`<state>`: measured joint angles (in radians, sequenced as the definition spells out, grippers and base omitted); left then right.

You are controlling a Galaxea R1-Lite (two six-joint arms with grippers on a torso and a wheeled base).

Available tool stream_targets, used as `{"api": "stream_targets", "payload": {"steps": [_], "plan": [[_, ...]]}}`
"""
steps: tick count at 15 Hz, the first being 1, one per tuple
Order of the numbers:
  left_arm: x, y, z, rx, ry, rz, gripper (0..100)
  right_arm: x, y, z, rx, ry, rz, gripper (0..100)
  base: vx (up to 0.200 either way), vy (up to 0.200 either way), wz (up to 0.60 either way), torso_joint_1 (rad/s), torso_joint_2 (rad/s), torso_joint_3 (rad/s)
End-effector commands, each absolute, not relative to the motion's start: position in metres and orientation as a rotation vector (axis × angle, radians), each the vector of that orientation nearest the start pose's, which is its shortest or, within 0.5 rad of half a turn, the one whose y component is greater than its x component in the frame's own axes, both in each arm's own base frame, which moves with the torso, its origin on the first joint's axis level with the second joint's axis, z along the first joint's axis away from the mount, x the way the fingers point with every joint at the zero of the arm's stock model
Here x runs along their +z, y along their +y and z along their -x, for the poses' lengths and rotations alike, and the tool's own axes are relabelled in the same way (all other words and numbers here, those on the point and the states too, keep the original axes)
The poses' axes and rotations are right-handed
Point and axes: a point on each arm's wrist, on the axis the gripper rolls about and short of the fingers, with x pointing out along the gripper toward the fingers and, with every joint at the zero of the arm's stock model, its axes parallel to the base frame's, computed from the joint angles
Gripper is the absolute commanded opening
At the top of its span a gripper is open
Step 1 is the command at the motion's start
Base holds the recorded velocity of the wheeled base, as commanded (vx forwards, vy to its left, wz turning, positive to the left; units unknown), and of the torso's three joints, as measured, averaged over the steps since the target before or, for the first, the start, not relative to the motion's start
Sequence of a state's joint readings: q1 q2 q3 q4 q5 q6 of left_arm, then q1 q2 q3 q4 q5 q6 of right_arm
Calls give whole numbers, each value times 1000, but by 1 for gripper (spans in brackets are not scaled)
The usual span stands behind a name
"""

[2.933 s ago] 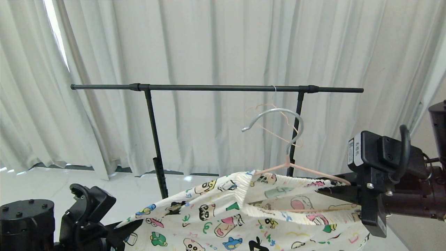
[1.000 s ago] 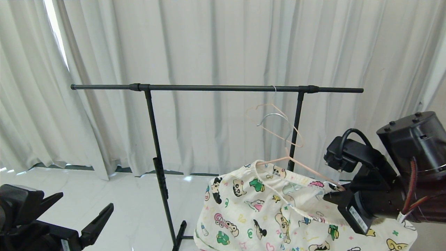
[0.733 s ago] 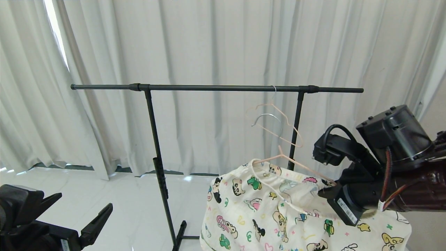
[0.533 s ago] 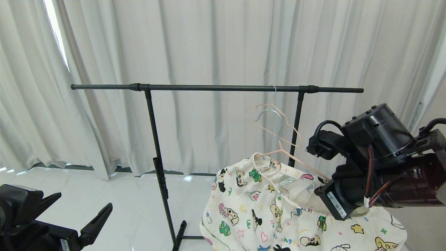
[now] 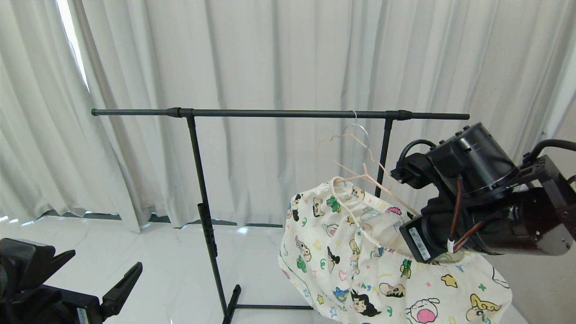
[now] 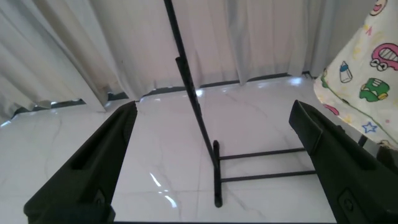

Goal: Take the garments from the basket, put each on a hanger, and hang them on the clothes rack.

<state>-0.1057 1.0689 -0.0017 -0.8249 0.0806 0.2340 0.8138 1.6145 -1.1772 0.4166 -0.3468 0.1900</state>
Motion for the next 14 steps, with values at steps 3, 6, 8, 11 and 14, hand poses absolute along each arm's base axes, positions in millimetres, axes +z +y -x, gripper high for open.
{"api": "stream_targets", "payload": {"steps": [3, 6, 8, 11, 14], "plan": [[121, -10, -106, -83, 239, -252, 100, 221, 205, -204, 361, 738, 284, 0, 133, 0, 0, 2, 2, -2], [122, -11, -105, -98, 232, -252, 100, 223, 208, -207, 360, 732, 280, 0, 200, 0, 0, -2, -2, 9], [122, -11, -105, -100, 232, -250, 100, 223, 209, -208, 361, 730, 279, 0, 200, 0, 0, 10, 7, 0], [123, -11, -106, -103, 230, -250, 100, 225, 213, -208, 369, 724, 278, 0, 200, 0, 0, 2, 5, 2], [123, -11, -106, -103, 229, -251, 100, 226, 221, -213, 374, 716, 270, 0, 200, 0, 0, 7, 2, 1]]}}
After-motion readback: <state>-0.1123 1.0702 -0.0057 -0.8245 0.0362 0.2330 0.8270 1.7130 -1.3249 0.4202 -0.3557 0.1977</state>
